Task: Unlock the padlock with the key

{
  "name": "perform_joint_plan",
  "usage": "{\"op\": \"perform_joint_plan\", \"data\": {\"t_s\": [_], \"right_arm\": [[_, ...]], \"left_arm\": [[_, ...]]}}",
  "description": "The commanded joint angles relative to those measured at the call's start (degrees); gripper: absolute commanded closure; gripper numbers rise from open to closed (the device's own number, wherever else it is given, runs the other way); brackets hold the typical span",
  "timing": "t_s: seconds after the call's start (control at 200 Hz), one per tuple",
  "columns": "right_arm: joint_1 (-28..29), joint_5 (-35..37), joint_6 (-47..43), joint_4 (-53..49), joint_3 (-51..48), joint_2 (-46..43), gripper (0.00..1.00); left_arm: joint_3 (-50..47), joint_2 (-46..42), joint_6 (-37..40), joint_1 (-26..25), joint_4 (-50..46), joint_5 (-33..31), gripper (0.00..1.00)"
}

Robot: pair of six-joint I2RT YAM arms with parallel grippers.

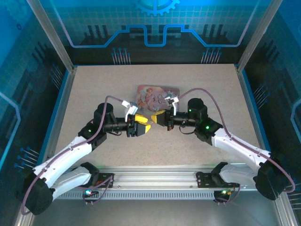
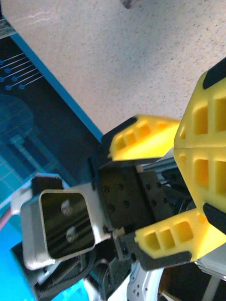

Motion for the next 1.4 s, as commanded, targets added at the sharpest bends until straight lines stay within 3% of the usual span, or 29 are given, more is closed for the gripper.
{"op": "perform_joint_plan", "data": {"t_s": [0.0, 0.19, 0.425, 0.6, 0.96, 1.2, 1.396], "right_arm": [[-0.5, -0.3, 1.3, 5.5, -0.4, -1.2, 1.00], [-0.4, 0.2, 1.4, 6.4, -0.6, -2.0, 1.00], [-0.5, 0.5, 1.7, 6.7, -1.1, -2.5, 1.00], [-0.5, 0.5, 2.0, 7.3, -1.3, -2.3, 1.00], [-0.6, 1.1, 2.6, 9.2, -1.6, -1.6, 1.00], [-0.6, 1.5, 3.2, 9.8, -1.8, -1.1, 1.00], [-0.5, 2.0, 3.3, 9.6, -2.0, -1.1, 1.00]], "left_arm": [[-1.4, 1.6, -7.3, 0.4, 11.5, 4.3, 0.42], [-2.5, 3.1, -10.2, 0.4, 16.9, 5.7, 0.48], [-4.0, 3.3, -13.2, 1.9, 21.8, 6.8, 0.70], [-4.1, 3.5, -13.7, 1.9, 22.6, 7.0, 0.77], [-3.9, 5.5, -14.8, 2.0, 25.0, 7.9, 0.78], [-3.8, 5.3, -14.6, 2.0, 24.5, 7.9, 1.00], [-4.3, 4.0, -13.8, 2.5, 23.6, 7.6, 1.00]]}}
